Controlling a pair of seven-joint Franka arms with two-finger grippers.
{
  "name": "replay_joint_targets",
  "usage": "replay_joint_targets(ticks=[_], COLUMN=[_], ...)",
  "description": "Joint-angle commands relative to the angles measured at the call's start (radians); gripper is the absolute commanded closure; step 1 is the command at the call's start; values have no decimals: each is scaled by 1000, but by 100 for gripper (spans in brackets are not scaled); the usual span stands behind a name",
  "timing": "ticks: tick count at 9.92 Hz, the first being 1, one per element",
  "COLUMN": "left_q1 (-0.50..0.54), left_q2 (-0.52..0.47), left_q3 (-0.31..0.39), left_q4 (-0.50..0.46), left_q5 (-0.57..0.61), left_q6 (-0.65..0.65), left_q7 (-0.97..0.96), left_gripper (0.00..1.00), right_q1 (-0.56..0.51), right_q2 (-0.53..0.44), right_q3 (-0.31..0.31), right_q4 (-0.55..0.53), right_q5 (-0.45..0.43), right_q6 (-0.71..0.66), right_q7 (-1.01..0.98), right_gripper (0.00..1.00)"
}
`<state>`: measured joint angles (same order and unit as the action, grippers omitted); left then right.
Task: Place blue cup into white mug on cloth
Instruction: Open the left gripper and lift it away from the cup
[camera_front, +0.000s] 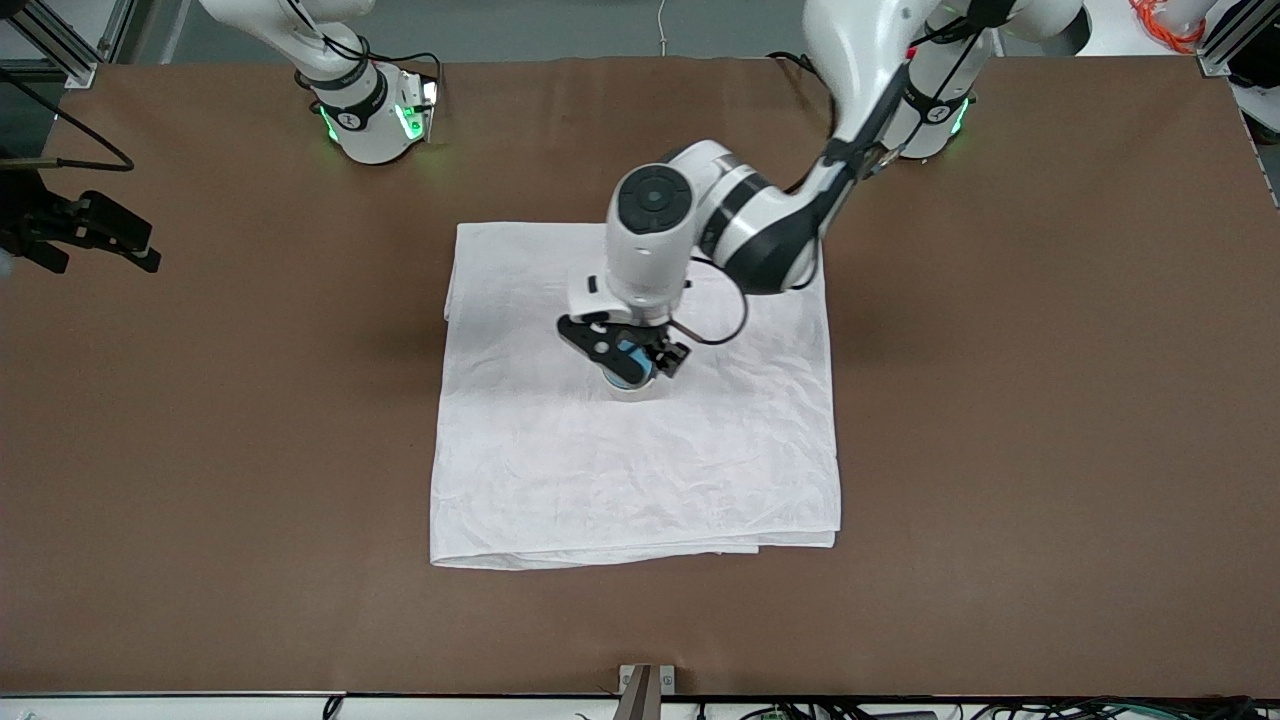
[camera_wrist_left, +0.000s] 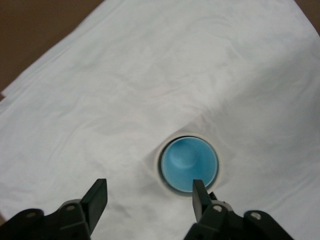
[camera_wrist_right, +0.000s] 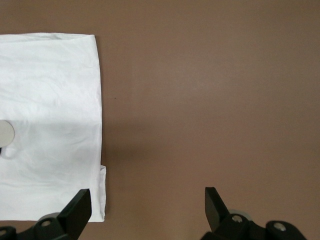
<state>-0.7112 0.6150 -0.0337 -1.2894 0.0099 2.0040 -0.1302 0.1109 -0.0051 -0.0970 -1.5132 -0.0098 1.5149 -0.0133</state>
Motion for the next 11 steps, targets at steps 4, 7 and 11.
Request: replay_joint_targets(ticks=[4,7,11], left_q1=[361,545,625], left_q2=[-167,-237,-351], left_q3=[-6,-6,44], left_q4=[-18,-19,-56], left_q5=[7,5,13], left_q6=[-275,-298,-324], left_q7=[-14,-16,35], left_gripper=[0,0,0], right_q1=[1,-13,-7], right_q2=[-22,-21,-19], right_q3=[-7,-10,-7], right_q4=[-21,-15,-15], right_q5=[-18,22,28], right_q6=[-53,-55,-56], right_q7=[-21,-13,-13], right_gripper=[0,0,0])
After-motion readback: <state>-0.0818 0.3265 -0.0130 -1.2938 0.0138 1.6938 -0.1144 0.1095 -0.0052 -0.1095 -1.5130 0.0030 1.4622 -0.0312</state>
